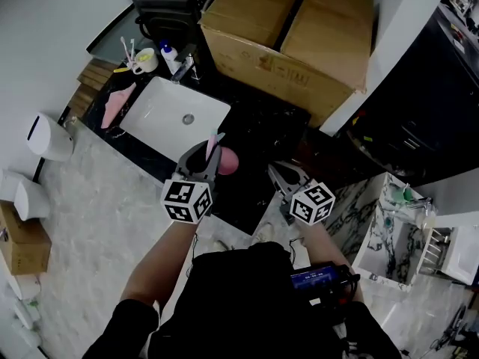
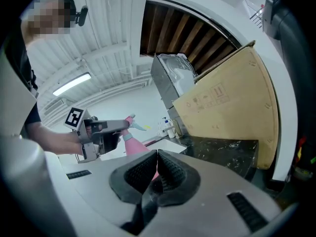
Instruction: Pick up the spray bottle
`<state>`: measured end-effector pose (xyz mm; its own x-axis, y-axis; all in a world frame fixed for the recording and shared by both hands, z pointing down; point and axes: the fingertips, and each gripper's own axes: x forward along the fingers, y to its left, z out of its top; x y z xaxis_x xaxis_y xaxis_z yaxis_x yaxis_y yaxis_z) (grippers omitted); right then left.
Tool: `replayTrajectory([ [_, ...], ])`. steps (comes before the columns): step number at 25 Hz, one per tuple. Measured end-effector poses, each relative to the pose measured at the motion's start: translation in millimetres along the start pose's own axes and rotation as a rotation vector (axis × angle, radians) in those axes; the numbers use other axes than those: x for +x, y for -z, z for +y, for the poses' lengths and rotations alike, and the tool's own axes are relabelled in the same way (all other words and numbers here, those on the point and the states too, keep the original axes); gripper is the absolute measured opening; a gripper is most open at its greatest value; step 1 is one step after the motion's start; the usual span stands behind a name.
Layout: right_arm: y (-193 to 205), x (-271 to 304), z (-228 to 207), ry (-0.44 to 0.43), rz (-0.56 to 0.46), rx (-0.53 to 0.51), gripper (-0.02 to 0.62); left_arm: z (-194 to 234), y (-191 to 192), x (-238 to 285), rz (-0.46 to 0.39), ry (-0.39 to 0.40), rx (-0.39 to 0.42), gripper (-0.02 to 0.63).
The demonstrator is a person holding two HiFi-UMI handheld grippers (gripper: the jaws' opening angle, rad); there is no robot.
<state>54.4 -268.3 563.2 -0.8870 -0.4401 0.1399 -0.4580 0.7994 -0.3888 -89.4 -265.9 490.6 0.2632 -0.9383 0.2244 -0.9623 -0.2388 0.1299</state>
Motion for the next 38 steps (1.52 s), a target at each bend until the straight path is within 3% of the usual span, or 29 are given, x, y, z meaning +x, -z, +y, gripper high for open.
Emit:
replayTrajectory([
  [20, 13.4, 31.3, 76.0, -0.083, 0.05, -0.071, 0.026, 52.5, 18.0, -115.0, -0.041, -0.09, -0.053, 0.086],
  [38, 36.7, 43.8, 133.2, -0.144, 0.059, -0.095, 0.026, 88.3, 66.3, -217.2, -0.029, -0.169, -0.142, 0.087],
])
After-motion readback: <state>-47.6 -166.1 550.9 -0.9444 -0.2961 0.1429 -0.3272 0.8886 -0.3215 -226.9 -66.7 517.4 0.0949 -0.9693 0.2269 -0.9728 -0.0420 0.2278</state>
